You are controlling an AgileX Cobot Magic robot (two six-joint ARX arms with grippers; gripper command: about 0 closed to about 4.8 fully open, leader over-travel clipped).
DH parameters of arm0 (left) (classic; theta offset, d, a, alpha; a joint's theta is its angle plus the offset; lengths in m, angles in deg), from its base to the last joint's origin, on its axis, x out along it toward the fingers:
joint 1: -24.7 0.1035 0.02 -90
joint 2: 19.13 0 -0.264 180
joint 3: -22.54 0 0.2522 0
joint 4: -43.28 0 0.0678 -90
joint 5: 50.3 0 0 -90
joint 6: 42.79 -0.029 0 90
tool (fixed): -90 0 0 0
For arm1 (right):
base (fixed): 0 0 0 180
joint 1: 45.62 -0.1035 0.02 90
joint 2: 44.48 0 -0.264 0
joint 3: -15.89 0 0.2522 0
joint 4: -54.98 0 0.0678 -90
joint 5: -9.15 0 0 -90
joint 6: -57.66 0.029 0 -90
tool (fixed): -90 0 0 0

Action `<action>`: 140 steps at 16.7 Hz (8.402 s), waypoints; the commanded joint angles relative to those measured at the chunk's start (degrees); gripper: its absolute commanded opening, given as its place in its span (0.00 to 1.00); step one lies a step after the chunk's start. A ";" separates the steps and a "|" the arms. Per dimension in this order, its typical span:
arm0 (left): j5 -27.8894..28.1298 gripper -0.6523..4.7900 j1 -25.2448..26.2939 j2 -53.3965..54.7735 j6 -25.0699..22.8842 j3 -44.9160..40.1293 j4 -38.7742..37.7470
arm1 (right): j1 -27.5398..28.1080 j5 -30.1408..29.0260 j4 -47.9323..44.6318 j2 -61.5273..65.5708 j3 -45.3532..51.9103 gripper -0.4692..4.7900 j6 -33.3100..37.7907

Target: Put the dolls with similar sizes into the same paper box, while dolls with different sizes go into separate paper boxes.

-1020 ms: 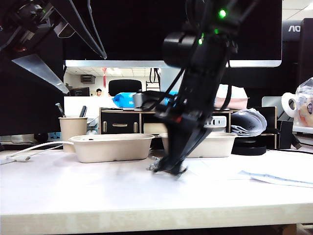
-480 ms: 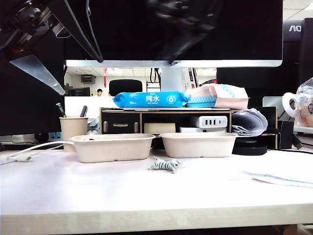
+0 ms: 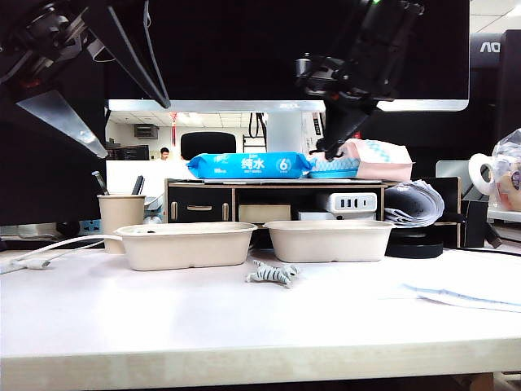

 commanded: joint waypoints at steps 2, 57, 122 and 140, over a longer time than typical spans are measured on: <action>0.20 1.00 0.07 -0.02 -0.44 0.09 0.83 | -0.72 -1.60 1.97 2.99 -0.28 0.08 1.79; 0.11 1.00 0.07 0.04 -1.27 0.07 -1.92 | -16.00 -3.43 1.62 5.73 19.06 0.78 -0.04; 3.56 1.00 12.76 -2.08 -7.74 0.09 -10.58 | -18.19 -6.97 -22.08 11.58 10.54 0.85 1.84; 3.63 1.00 12.76 -2.10 -8.66 0.09 -10.95 | -19.52 -22.71 -11.96 13.07 9.81 0.81 27.45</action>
